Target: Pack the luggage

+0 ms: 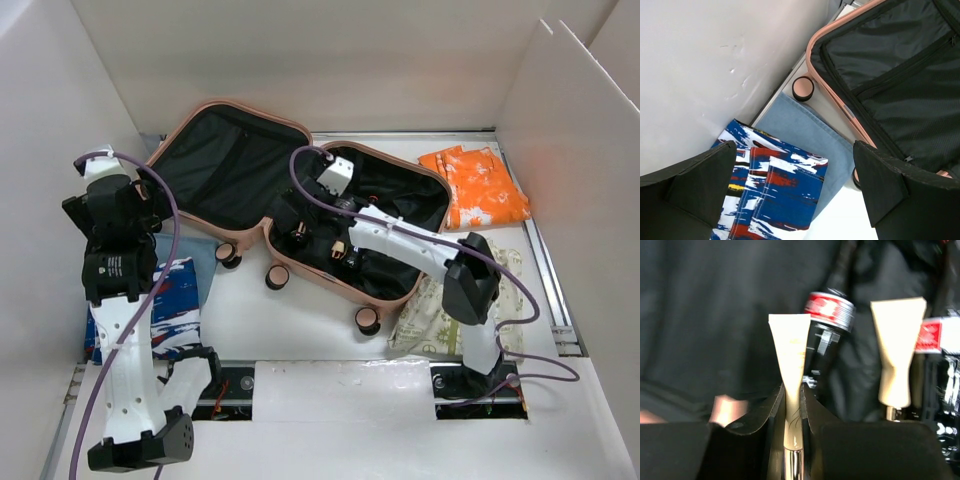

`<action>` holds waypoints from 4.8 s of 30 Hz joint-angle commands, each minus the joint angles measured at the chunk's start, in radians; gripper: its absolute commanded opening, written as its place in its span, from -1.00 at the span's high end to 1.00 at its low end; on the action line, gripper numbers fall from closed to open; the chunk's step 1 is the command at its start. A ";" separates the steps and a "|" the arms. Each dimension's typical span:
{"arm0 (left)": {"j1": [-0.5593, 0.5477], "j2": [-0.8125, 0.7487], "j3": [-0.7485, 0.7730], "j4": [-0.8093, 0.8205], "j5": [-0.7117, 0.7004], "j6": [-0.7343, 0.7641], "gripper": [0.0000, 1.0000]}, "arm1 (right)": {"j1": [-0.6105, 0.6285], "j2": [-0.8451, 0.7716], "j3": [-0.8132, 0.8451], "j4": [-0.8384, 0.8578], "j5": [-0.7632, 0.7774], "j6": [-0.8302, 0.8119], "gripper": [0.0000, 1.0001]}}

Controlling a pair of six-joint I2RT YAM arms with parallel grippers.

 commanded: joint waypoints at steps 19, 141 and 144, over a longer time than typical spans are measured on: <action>-0.004 0.033 0.050 0.018 -0.005 0.042 -1.00 | -0.120 0.176 -0.040 -0.130 -0.149 0.127 1.00; -0.361 0.176 0.298 0.041 0.434 0.330 -1.00 | -1.461 -0.856 -0.481 -0.340 -0.955 -0.832 1.00; -0.361 0.176 0.298 0.041 0.434 0.321 -1.00 | -1.461 -0.879 -0.442 -0.360 -0.967 -0.800 1.00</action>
